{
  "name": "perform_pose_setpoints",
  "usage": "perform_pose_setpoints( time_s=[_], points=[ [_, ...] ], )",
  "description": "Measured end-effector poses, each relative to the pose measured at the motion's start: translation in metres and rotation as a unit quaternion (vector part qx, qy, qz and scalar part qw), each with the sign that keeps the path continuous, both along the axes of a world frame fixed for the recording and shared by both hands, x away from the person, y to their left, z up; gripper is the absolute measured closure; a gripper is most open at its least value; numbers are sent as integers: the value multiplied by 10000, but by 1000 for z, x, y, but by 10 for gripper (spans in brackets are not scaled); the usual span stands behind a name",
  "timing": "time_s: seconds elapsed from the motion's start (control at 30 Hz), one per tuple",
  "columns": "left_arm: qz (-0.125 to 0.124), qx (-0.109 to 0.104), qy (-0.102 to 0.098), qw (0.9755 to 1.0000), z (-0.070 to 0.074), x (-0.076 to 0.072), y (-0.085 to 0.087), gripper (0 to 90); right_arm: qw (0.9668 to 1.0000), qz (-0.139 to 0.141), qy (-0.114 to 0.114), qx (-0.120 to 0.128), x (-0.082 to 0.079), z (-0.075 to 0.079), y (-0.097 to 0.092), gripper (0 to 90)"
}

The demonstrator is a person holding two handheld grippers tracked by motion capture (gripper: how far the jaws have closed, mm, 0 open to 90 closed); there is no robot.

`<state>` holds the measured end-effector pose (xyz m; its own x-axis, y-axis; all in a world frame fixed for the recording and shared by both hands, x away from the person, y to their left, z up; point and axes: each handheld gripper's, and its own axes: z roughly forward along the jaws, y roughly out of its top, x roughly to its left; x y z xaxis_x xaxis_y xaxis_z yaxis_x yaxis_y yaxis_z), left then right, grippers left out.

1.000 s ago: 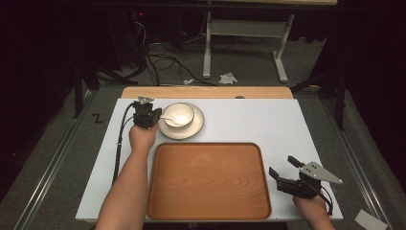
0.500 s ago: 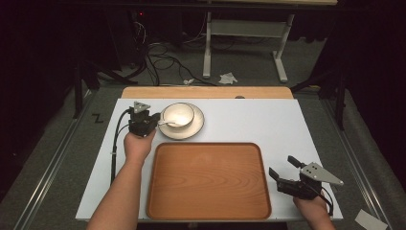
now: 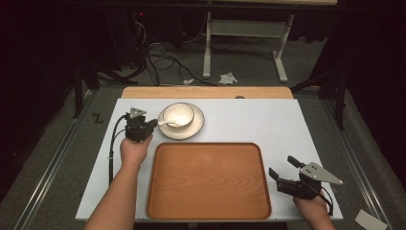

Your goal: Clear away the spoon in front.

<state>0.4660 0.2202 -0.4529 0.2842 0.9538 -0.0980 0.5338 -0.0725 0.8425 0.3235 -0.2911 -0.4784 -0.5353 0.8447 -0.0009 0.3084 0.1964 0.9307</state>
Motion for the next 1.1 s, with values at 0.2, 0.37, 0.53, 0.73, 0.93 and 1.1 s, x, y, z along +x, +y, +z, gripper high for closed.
perform_pose_setpoints(
  time_s=[0.2, 0.37, 0.53, 0.73, 0.93, 1.1],
  points=[
    [97, -145, 182, 9997, -14, -2, 12, 900, 10000, -1, 17, -2, 1, -1, -1, 165],
    [-140, -165, 200, 9996, -16, -5, 7, 900, 10000, -6, 47, -14, 1, -2, -1, 165],
    [-341, -203, 171, 9991, -15, -12, 3, 900, 10000, 3, 33, -29, 1, -2, 0, 165],
    [-547, -278, 188, 9979, -20, -24, -3, 897, 10000, 0, 33, -30, 1, -2, 0, 165],
    [-741, -350, 159, 9965, -21, -31, -9, 858, 10000, 7, 23, -34, 0, -1, 1, 165],
    [-836, -370, 123, 9957, -18, -35, -14, 769, 10000, 7, 15, -34, 0, -1, 1, 165]
  ],
)
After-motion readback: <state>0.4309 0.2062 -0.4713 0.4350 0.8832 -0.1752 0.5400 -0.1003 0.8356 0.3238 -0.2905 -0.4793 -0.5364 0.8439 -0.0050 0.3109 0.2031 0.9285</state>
